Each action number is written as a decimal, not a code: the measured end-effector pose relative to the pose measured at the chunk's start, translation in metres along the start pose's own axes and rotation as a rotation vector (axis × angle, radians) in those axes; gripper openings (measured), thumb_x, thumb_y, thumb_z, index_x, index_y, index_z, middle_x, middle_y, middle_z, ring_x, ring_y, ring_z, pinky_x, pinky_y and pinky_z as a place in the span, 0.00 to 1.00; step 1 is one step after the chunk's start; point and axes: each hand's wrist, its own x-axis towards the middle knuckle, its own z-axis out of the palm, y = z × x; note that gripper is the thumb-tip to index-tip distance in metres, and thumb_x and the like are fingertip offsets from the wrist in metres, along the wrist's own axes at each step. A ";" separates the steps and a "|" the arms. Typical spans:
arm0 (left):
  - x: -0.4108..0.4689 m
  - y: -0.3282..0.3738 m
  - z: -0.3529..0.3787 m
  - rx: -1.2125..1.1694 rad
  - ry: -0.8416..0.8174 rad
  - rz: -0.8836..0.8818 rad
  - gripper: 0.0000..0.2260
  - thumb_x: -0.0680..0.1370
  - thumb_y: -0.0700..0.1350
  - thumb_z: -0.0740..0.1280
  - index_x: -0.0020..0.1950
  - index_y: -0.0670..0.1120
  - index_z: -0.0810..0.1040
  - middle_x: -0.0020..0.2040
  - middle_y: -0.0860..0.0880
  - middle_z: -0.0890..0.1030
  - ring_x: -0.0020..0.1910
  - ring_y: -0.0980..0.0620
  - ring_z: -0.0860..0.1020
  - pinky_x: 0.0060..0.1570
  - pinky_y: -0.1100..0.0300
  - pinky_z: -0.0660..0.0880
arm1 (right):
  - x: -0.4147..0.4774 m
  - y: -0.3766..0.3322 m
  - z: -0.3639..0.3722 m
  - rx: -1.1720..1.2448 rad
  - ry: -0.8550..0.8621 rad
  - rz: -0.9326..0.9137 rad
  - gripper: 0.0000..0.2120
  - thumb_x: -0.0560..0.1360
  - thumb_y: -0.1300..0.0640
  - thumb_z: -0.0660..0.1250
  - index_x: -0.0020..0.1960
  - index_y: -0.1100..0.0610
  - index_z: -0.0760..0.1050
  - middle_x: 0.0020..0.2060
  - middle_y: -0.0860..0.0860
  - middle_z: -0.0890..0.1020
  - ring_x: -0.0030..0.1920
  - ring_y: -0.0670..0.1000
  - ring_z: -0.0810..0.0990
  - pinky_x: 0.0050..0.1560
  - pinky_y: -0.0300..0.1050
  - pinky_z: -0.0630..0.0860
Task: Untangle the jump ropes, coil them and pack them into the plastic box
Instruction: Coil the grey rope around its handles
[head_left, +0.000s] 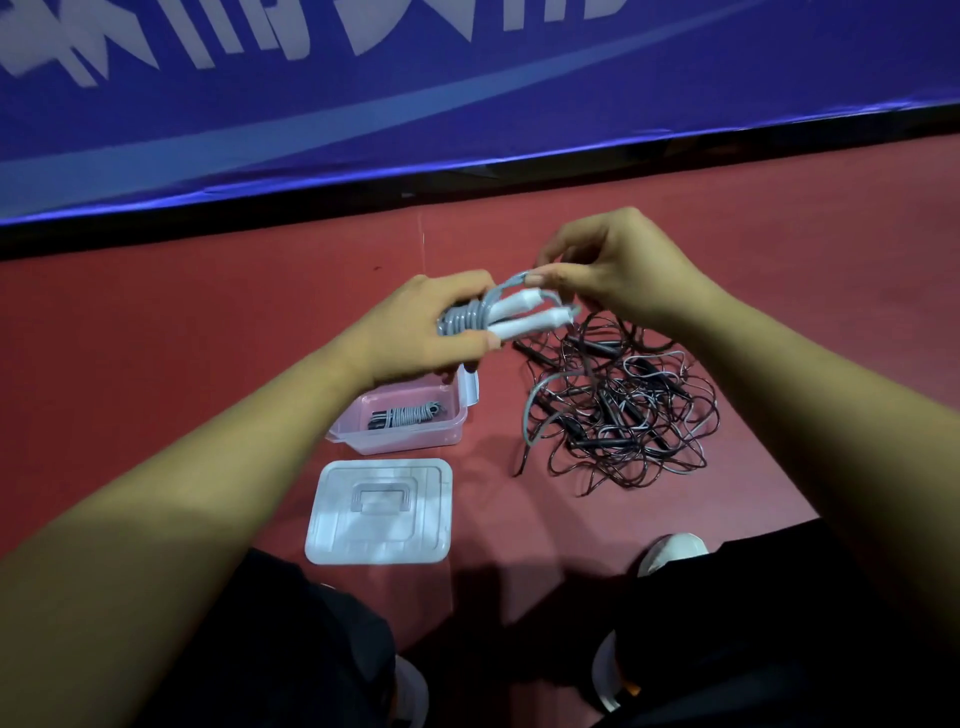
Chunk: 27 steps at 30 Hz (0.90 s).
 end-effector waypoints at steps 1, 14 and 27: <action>-0.001 0.002 -0.001 -0.196 0.024 -0.024 0.13 0.71 0.52 0.68 0.49 0.47 0.71 0.33 0.43 0.81 0.25 0.44 0.77 0.26 0.55 0.75 | 0.000 0.000 0.002 0.049 -0.017 0.008 0.03 0.74 0.55 0.73 0.42 0.52 0.82 0.27 0.50 0.80 0.25 0.47 0.72 0.27 0.38 0.67; 0.009 0.001 -0.021 -0.407 0.439 -0.178 0.08 0.80 0.41 0.66 0.57 0.51 0.74 0.38 0.46 0.82 0.28 0.46 0.75 0.27 0.61 0.71 | -0.005 -0.004 0.016 0.148 -0.170 0.214 0.08 0.78 0.57 0.69 0.49 0.63 0.78 0.25 0.49 0.75 0.22 0.45 0.69 0.22 0.33 0.64; 0.008 -0.027 -0.060 -0.171 0.779 -0.307 0.12 0.77 0.40 0.68 0.55 0.51 0.70 0.41 0.47 0.77 0.27 0.54 0.73 0.21 0.66 0.65 | -0.004 -0.008 0.036 0.143 -0.232 0.228 0.08 0.81 0.60 0.64 0.43 0.60 0.75 0.25 0.48 0.77 0.24 0.46 0.75 0.27 0.36 0.69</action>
